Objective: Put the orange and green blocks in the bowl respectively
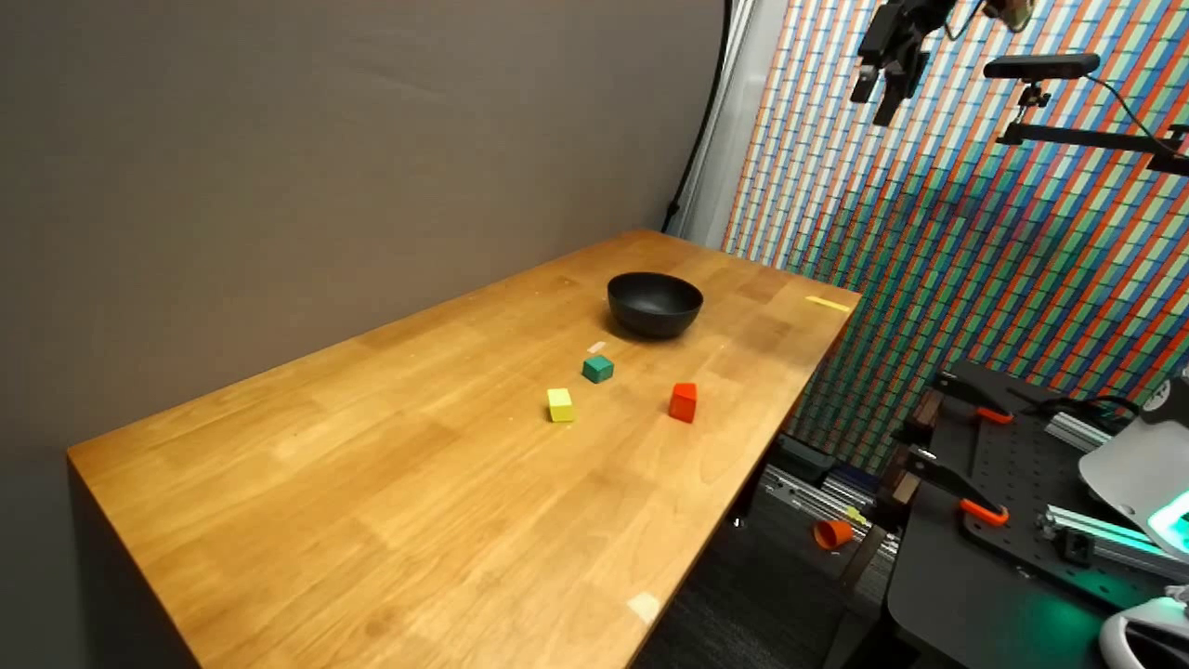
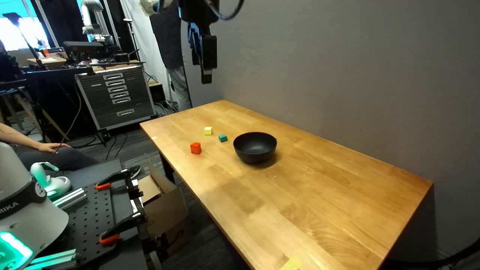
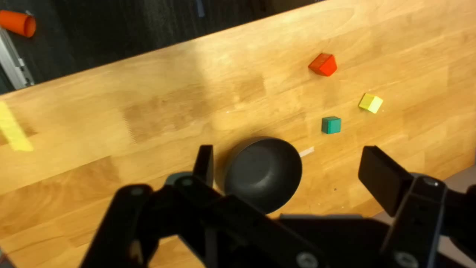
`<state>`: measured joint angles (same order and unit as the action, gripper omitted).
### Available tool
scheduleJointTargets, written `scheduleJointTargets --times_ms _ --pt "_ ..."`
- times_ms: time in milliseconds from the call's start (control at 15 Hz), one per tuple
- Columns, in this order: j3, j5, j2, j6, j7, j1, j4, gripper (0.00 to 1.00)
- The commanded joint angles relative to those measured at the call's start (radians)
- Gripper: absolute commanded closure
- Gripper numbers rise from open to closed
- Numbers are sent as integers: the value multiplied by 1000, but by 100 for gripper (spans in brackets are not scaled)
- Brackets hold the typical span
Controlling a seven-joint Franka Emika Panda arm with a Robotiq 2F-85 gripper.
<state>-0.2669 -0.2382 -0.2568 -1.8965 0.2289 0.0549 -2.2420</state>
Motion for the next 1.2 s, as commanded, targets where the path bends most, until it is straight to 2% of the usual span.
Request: scheduleJointTargets --times_ms 0,267,533,733,867,1133 --pt "79 -156 158 -10 75 -57 23 0" --pt "232 -226 311 -74 77 -123 21 0" --pt "353 -154 436 -216 52 -178 -3 0" --pt "408 -113 498 -307 50 -205 -41 0" --pt "433 -58 524 -419 69 -219 -71 0" --pt "480 -20 570 -542 87 -217 -99 0"
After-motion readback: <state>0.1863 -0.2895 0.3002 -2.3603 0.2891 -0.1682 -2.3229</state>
